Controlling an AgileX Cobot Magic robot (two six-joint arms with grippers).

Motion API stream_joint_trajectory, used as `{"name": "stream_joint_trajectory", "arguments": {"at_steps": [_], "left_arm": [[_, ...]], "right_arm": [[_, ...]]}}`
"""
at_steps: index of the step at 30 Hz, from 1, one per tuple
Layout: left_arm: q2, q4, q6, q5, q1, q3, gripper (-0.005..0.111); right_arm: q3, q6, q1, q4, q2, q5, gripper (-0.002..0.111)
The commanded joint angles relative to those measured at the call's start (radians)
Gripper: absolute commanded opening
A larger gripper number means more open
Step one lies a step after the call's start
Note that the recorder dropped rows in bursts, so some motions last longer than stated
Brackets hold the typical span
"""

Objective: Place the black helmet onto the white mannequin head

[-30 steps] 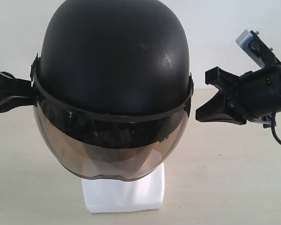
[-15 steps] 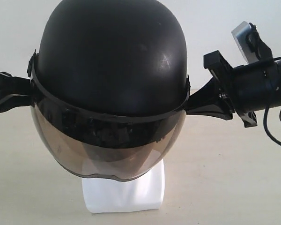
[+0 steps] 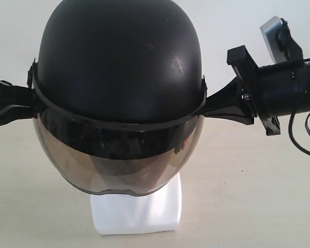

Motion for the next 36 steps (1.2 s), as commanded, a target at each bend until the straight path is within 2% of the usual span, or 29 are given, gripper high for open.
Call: {"name": "stream_joint_trajectory", "arguments": {"at_steps": [1, 7, 12, 21, 27, 30, 33, 36], "left_arm": [[0.003, -0.001, -0.005, 0.025, -0.003, -0.006, 0.004], [0.003, 0.008, -0.005, 0.026, -0.003, -0.006, 0.004], [0.003, 0.020, -0.005, 0.019, -0.003, -0.006, 0.004], [0.003, -0.009, -0.005, 0.008, -0.003, -0.008, 0.004], [-0.001, -0.028, -0.005, 0.020, -0.003, -0.049, 0.004], [-0.005, -0.028, -0.005, 0.029, -0.003, -0.078, 0.004], [-0.009, -0.028, -0.005, 0.035, -0.003, -0.094, 0.004], [-0.009, -0.028, -0.005, 0.040, -0.003, -0.099, 0.004]], "right_arm": [[-0.004, -0.018, 0.007, 0.062, 0.058, 0.076, 0.000], [-0.004, -0.066, 0.007, 0.175, 0.051, 0.158, 0.000], [-0.004, -0.060, 0.007, 0.177, 0.009, 0.139, 0.000], [-0.004, 0.019, 0.007, 0.057, -0.026, 0.111, 0.000], [-0.004, 0.059, 0.007, -0.015, -0.026, 0.118, 0.000], [-0.004, 0.061, 0.007, -0.024, -0.041, 0.062, 0.000], [-0.010, 0.063, -0.030, -0.020, -0.094, 0.006, 0.000], [-0.062, 0.066, -0.096, -0.020, -0.128, 0.032, 0.000]]}}
